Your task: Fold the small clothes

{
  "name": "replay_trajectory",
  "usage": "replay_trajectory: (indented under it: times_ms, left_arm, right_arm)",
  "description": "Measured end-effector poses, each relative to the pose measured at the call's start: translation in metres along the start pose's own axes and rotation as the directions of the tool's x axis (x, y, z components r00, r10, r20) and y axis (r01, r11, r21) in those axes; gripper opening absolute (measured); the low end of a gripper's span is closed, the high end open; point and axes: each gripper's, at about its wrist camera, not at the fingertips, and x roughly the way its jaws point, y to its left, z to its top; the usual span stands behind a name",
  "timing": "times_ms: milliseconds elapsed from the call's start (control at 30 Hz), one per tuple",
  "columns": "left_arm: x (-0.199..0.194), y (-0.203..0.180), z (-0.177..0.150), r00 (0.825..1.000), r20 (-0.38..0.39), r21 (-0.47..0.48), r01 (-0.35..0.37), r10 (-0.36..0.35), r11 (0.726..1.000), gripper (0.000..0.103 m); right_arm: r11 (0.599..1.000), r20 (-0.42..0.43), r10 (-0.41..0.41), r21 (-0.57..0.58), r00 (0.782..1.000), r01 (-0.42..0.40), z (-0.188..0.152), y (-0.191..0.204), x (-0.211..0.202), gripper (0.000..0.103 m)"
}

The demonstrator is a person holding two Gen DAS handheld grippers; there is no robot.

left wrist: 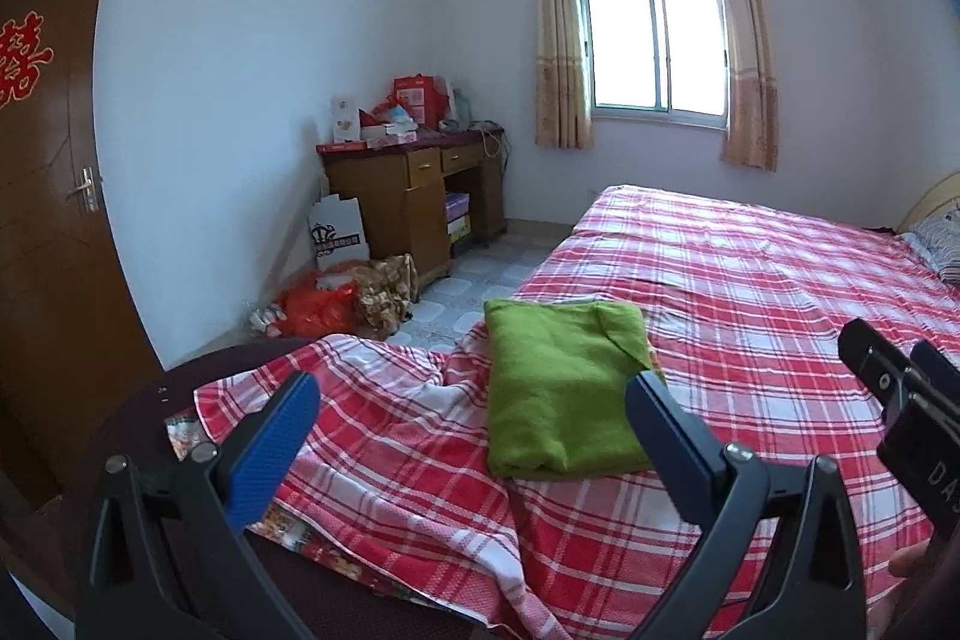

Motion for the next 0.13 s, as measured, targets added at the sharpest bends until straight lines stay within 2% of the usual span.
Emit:
replay_trajectory:
  times_ms: [133]
  left_arm:
    - [-0.0004,-0.0002,-0.0001,0.999,0.005,0.004,-0.032,0.032,0.999,0.103]
  right_arm:
    - [1.000,-0.005,0.002,0.005,1.000,-0.002,-0.0001,0.0003,0.0016,0.090]
